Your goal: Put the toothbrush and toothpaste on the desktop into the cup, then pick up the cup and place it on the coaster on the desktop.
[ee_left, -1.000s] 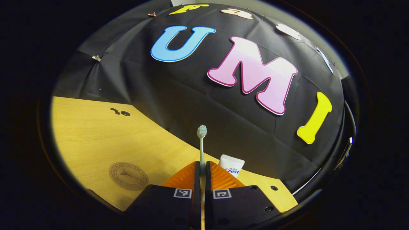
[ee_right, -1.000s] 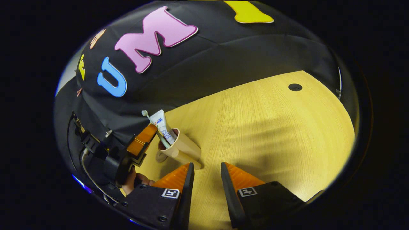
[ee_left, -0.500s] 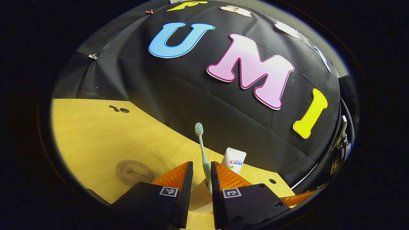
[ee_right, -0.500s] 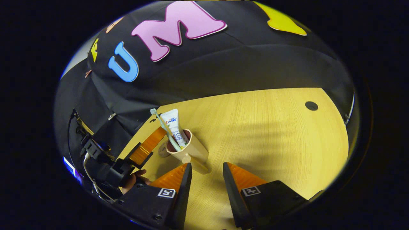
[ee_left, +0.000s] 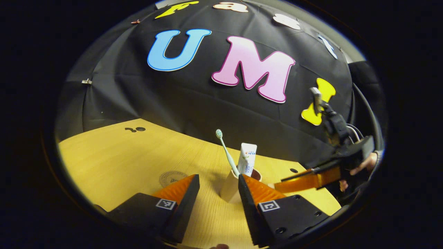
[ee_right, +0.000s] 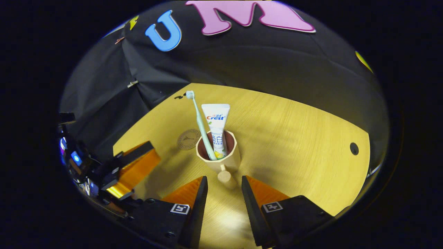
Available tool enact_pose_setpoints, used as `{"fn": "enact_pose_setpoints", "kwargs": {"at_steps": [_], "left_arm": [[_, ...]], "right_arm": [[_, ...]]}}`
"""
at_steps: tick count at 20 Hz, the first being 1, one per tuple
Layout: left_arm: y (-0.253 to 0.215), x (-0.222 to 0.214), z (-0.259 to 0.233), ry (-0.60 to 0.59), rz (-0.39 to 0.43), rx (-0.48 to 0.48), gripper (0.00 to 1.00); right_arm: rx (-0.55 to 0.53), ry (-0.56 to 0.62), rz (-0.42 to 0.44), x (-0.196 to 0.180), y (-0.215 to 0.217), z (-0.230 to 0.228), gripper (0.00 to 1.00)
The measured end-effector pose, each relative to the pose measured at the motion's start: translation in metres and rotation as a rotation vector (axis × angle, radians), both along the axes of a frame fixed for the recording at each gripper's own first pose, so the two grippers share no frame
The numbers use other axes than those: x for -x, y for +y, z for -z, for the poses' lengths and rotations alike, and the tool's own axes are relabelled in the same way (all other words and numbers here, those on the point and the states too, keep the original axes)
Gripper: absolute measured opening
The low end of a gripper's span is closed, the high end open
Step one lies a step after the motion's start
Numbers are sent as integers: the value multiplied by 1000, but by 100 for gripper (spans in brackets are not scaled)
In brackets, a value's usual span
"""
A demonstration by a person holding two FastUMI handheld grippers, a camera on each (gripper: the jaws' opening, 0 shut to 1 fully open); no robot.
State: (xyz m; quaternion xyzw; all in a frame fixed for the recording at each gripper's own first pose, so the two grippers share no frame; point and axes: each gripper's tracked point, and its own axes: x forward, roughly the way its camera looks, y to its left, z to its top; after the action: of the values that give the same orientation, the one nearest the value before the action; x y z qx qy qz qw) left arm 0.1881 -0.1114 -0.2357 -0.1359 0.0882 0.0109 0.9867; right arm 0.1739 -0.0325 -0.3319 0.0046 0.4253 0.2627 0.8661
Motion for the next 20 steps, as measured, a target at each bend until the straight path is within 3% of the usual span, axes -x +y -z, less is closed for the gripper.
{"fn": "enact_pose_setpoints", "kwargs": {"at_steps": [2, 6, 7, 8, 13, 15, 20], "left_arm": [[8, 29, 1, 30, 7, -35, 84], [25, 77, 3, 72, -10, -93, 86], [27, 88, 6, 84, -13, -102, 86], [29, 94, 8, 91, -14, -103, 86], [39, 113, 17, 124, -42, -54, 86], [44, 116, 17, 122, -59, -38, 86], [53, 118, 14, 115, -75, -32, 86]], "right_arm": [[34, 24, -18, -3, 7, 8, 61], [137, 47, -49, -17, 12, 26, 61], [146, 61, -49, -19, 14, 28, 71], [149, 79, -51, -19, 18, 29, 61], [220, 116, -86, -17, 24, 43, 52], [243, 126, -81, -15, 21, 40, 26], [230, 93, -45, -15, 24, 43, 8]]}}
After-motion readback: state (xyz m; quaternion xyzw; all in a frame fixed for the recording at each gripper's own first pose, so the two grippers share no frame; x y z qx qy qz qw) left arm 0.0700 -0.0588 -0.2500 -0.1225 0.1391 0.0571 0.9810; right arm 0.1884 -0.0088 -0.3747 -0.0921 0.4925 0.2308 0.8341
